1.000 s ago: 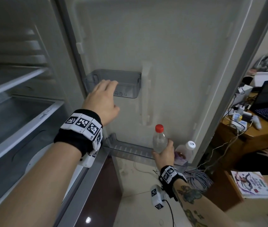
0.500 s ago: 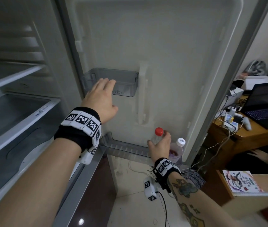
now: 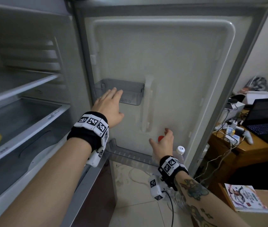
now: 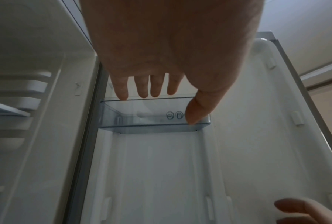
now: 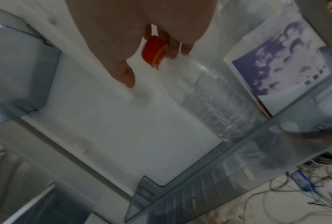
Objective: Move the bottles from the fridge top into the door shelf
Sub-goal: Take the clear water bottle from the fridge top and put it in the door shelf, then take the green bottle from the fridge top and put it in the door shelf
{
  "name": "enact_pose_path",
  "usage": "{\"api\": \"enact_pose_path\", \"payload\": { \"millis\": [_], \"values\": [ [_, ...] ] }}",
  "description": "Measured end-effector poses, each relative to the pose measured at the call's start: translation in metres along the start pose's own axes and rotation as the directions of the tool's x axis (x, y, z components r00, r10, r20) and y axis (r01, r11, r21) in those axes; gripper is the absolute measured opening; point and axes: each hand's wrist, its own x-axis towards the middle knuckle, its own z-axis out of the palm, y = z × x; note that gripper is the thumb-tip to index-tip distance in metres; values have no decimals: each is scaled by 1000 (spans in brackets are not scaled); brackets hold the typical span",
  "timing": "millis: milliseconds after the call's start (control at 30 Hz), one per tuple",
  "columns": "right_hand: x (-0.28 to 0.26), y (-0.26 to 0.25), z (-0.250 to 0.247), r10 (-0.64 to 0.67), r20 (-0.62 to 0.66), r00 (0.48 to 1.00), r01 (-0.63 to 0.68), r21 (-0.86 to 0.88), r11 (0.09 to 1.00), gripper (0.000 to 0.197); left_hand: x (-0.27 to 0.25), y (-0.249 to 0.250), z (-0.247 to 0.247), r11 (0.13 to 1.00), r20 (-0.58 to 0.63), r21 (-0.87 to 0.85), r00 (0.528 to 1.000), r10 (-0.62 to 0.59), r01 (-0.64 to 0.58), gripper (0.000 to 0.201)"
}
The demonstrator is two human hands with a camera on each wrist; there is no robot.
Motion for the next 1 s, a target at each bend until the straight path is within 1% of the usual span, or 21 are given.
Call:
{"api": "enact_pose_path", "payload": {
  "millis": [67,133,233,333,400,467,533,667,733,867,933,1000],
  "values": [
    [-2,-18,-11,-67,-24,997,67,0,998,77,-5,0,-10,1000,-33,-17,999,-22,21,75],
    [-5,-44,-20,-147,-31,989,147,19,989,73,-10,-2,-27,999,-95,-28,995,-40,37,68],
    [-11,-101,-32,-274,-29,961,275,114,955,66,-18,-8,-63,996,-187,-50,979,-83,75,57],
    [-22,-170,-40,-390,-34,920,384,275,881,58,-31,-17,-105,991,-265,-34,955,-130,126,50],
    [-32,-214,-41,-475,-31,879,450,381,807,50,-44,-24,-134,989,-337,0,931,-138,146,50],
    [-42,-253,-41,-558,-12,830,502,453,737,40,-56,-31,-165,986,-419,11,896,-145,164,49],
    [-51,-292,-36,-618,38,785,518,506,690,37,-73,-38,-197,982,-503,-8,848,-168,189,46],
    [-66,-358,-21,-672,146,726,486,582,652,37,-104,-46,-250,966,-639,35,749,-175,256,40],
    [-75,-388,-13,-691,192,697,468,608,641,38,-119,-53,-272,950,-686,71,706,-174,303,38],
    [-102,-442,-1,-732,280,622,420,669,613,41,-150,-73,-311,887,-757,122,621,-206,444,37],
    [-115,-466,2,-758,292,583,416,694,587,44,-164,-83,-326,861,-782,119,581,-226,495,37],
    [-126,-491,4,-787,303,538,422,711,562,48,-175,-94,-339,834,-796,120,554,-244,539,38]
  ]
}}
